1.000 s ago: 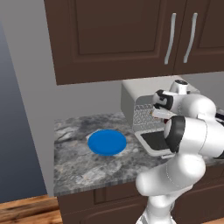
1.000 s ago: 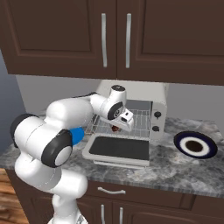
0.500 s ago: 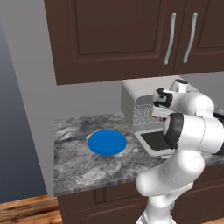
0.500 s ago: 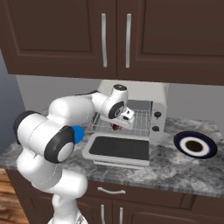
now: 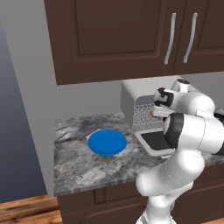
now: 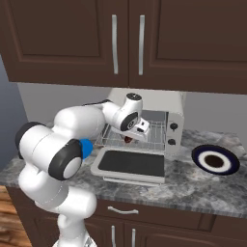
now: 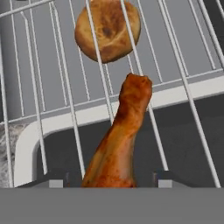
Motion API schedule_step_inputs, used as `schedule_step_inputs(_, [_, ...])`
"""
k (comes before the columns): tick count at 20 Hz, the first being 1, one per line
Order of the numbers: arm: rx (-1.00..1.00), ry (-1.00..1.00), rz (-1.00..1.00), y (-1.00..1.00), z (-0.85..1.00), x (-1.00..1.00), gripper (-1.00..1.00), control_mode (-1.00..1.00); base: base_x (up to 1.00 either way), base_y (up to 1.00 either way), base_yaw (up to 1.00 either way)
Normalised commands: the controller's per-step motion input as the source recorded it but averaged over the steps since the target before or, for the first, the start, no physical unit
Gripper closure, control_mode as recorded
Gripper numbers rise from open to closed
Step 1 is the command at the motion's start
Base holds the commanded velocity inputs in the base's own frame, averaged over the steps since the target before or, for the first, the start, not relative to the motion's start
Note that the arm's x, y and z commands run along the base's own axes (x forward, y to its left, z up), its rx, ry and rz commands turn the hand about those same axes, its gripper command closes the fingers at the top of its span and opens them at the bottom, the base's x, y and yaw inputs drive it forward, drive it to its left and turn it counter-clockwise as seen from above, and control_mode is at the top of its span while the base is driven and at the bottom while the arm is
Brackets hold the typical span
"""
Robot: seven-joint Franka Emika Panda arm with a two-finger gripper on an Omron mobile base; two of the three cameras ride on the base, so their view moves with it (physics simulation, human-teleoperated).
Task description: Open the toaster oven door. Place the bread on the bottom rack in the toaster oven and place the chicken drumstick on the top rack.
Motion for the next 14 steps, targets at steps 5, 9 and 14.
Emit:
schedule_step_inputs(5, [0.0, -0.1, 0.0, -0.04, 0.14, -0.05, -1.0, -1.0, 0.0, 0.0, 0.0])
schedule_step_inputs(9, [0.0, -0.17, 0.0, 0.05, 0.31, -0.18, -1.0, -1.0, 0.0, 0.0, 0.0])
schedule_step_inputs(14, [-0.01, -0.04, 0.0, 0.01, 0.12, -0.39, -1.0, -1.0, 0.0, 0.0, 0.0])
